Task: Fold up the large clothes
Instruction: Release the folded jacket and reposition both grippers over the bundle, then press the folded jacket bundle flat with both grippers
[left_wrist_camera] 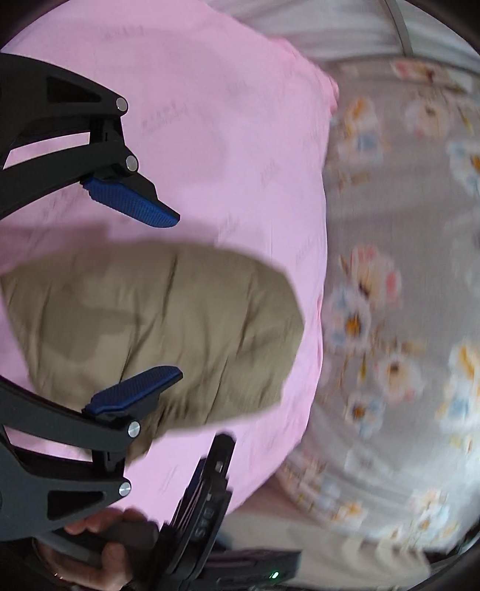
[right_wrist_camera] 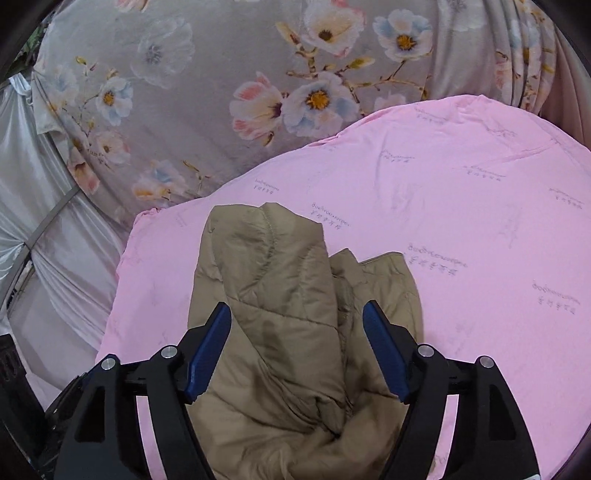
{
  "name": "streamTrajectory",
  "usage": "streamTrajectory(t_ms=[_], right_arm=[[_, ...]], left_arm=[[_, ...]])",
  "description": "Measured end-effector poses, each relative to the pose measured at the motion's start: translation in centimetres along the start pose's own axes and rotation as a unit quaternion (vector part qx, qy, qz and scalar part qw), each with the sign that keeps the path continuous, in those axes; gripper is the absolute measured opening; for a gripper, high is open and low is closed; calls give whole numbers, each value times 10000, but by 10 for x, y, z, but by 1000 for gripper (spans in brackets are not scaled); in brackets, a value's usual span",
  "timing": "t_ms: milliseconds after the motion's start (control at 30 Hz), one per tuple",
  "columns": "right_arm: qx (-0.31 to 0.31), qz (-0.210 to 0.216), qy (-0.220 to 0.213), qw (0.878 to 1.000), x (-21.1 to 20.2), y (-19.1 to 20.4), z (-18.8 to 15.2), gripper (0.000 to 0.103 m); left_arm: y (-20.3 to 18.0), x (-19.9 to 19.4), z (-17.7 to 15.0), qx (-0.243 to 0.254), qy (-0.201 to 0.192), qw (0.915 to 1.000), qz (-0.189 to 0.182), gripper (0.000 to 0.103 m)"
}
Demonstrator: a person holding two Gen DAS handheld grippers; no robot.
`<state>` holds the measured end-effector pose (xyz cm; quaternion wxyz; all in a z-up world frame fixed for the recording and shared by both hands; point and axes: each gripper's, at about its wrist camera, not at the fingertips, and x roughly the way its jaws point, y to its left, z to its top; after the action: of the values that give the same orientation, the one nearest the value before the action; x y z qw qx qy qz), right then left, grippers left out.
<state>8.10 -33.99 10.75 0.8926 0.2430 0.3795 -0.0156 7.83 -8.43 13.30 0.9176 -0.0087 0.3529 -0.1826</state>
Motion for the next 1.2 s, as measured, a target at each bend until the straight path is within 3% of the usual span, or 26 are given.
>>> streamTrajectory(t_ms=[133, 167, 200, 233, 333, 467, 567, 667, 867, 1200], right_arm=[[280, -43, 382, 9989, 49, -7, 5, 69], [271, -41, 423, 9987, 54, -8, 1, 60], [294, -10, 422, 9987, 55, -12, 0, 33], [375, 69, 359, 9986, 51, -17, 0, 22], [565, -11, -62, 9984, 23, -36, -2, 14], [550, -721, -258, 9955, 10, -68, -14, 13], [572, -965, -183, 9935, 17, -87, -23, 13], [460, -1142, -179, 9922, 25, -94, -26, 15], [273, -1325, -178, 9907, 45, -106, -33, 23], [580, -1006, -286, 9928, 66, -134, -38, 31]], left_arm=[[39, 20, 17, -317, 48, 9986, 425, 74], [42, 26, 20, -373, 77, 9983, 431, 74], [44, 30, 23, -416, 102, 9982, 409, 74], [44, 35, 26, -442, 136, 9982, 388, 74], [35, 49, 34, -395, 220, 9986, 269, 74], [-6, 72, 42, -176, 321, 9993, 24, 74], [-41, 96, 45, -2, 460, 9988, -137, 74], [-67, 126, 43, 90, 650, 9978, -71, 74], [-80, 175, 22, -61, 965, 9952, 134, 76], [-95, 201, 5, 195, 701, 9958, 560, 86]])
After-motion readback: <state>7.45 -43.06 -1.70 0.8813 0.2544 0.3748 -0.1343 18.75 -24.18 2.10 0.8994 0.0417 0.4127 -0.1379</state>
